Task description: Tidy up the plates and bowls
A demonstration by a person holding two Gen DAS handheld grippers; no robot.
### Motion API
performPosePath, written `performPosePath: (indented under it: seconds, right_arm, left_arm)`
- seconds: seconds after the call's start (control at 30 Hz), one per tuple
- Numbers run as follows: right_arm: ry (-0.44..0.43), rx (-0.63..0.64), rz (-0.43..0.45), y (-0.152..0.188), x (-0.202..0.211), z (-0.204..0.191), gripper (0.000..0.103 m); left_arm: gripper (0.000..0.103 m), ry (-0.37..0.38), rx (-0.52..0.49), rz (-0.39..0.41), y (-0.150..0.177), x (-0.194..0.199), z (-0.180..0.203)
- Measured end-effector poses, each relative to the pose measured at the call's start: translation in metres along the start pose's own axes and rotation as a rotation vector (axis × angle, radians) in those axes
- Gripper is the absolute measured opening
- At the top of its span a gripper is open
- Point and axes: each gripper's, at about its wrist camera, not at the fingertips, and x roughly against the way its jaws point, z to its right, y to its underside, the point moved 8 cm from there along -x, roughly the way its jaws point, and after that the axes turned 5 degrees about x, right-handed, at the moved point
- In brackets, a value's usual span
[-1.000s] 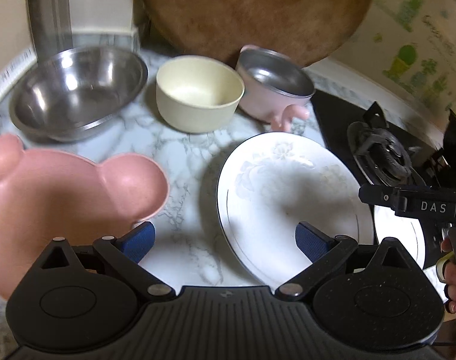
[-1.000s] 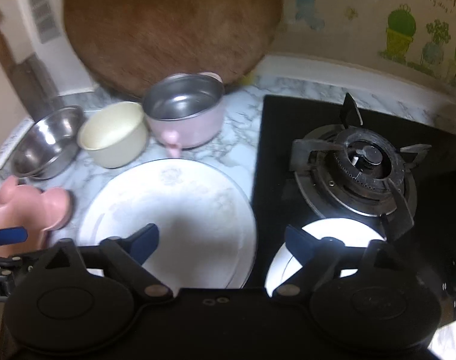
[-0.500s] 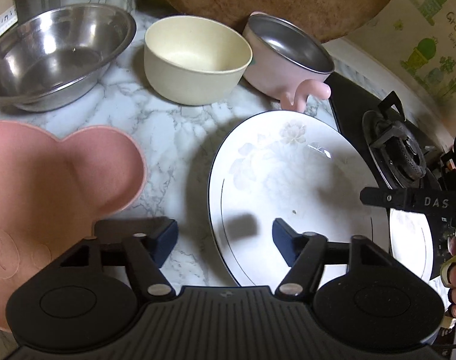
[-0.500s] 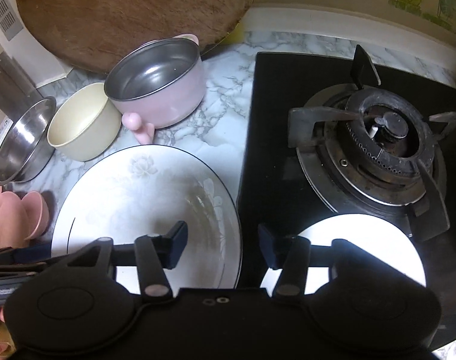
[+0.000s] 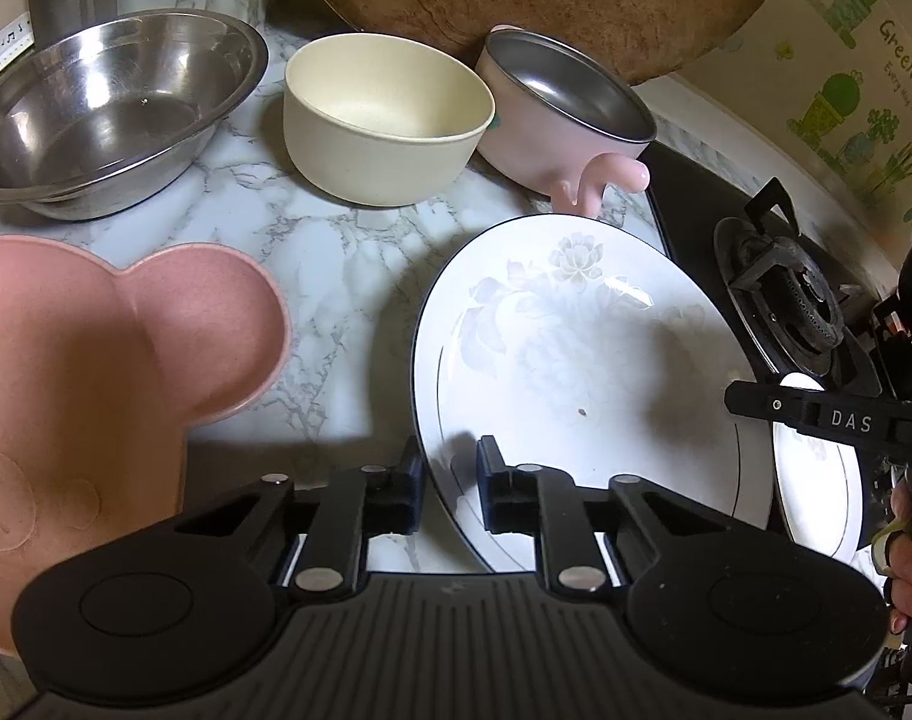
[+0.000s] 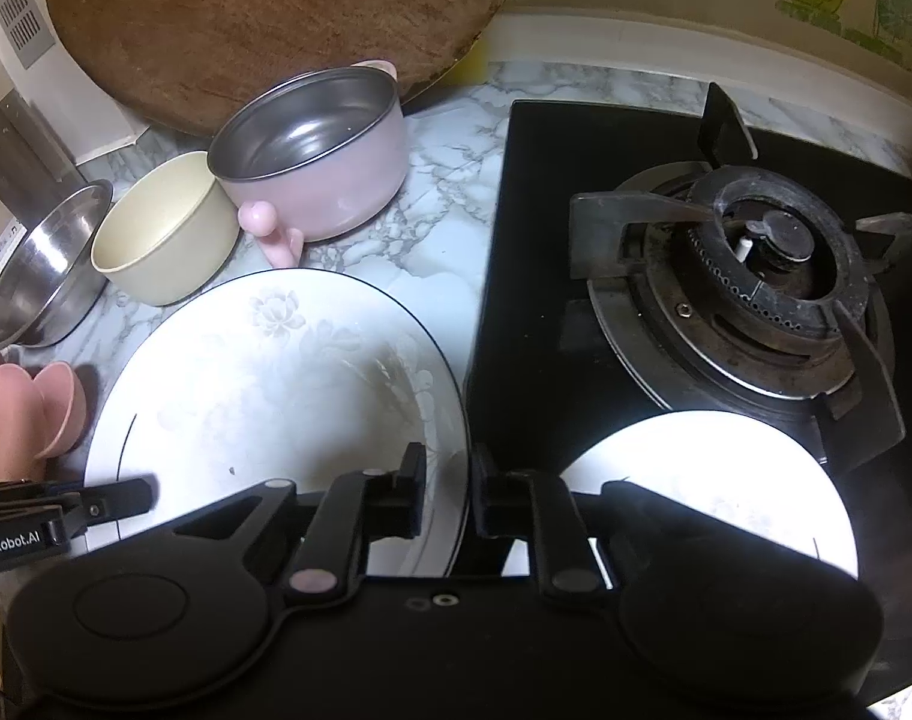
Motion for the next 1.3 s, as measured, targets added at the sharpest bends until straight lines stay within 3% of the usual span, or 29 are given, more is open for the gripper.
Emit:
performPosePath:
  seconds: [0.8, 1.17, 1.3]
  right_arm:
    - [-0.004, 0.044, 0.005, 0.083, 0.044, -0.039, 0.012]
    - [0.009, 0.004, 0.020, 0.085, 0.046, -0.038, 0.013]
    - [0.027, -0.013, 0.030, 0.085, 0.049, -0.035, 0.013]
  left_arm:
    - [0.016, -0.048, -0.086, -0.028, 0.060, 0.051, -0.027]
    - [0.017, -0.019, -0.079, -0.034, 0.062, 0.050, -0.030]
    - [0.017, -0.054, -0.109, -0.002, 0.061, 0.056, -0.031]
